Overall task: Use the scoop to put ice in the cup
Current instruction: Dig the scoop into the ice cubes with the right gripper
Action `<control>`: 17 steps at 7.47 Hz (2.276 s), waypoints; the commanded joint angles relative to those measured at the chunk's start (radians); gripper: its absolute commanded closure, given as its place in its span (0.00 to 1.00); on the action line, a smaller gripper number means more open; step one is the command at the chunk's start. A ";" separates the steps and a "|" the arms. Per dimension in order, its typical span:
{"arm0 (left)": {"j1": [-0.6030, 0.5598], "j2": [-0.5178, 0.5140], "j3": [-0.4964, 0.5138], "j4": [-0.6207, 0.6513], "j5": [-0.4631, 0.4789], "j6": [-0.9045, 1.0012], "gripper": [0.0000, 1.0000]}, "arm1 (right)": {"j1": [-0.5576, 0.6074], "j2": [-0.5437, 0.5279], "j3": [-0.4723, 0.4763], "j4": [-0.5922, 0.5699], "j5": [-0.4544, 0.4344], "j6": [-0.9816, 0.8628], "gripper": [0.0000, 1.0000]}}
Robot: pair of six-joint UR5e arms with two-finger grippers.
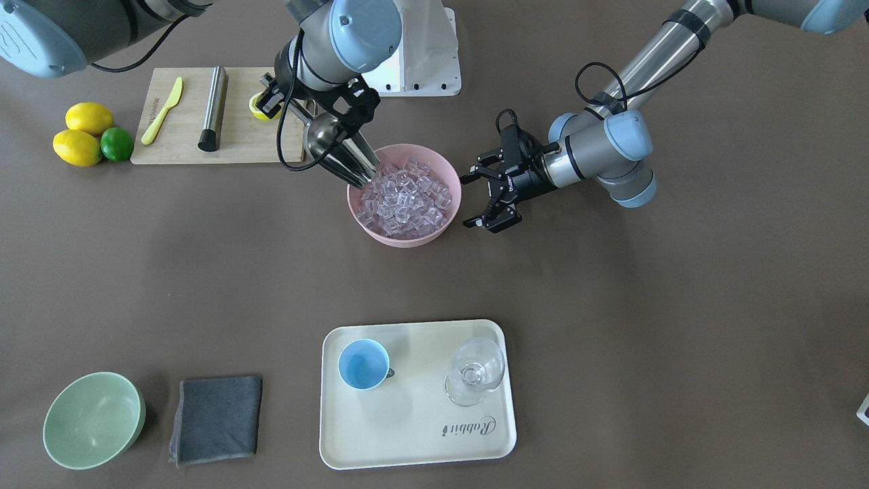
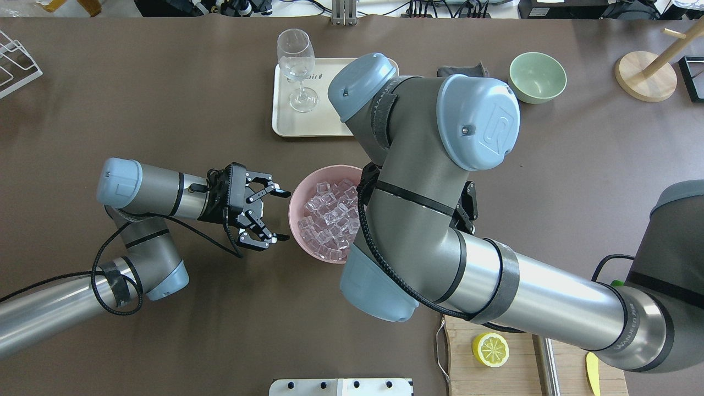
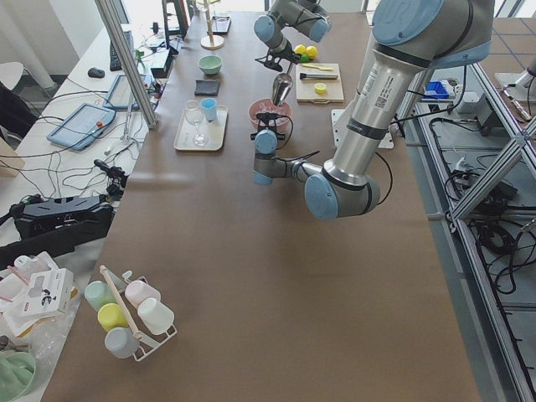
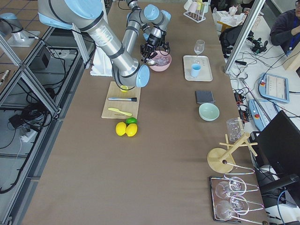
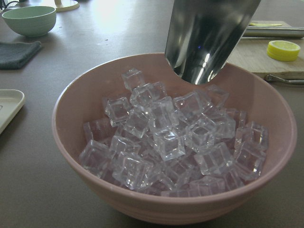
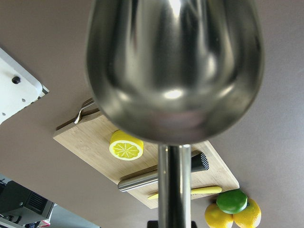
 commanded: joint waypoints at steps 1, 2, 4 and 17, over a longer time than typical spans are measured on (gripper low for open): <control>0.001 -0.001 -0.002 0.000 0.002 0.000 0.02 | -0.002 0.041 -0.083 0.003 0.004 0.003 1.00; 0.001 -0.001 -0.002 0.000 0.002 0.000 0.02 | -0.011 0.047 -0.103 0.004 0.003 0.005 1.00; 0.001 0.001 0.000 0.000 0.002 0.000 0.02 | -0.022 0.059 -0.130 0.004 0.003 0.014 1.00; -0.005 0.001 0.000 0.000 0.010 0.000 0.02 | -0.037 0.102 -0.269 0.187 -0.002 0.068 1.00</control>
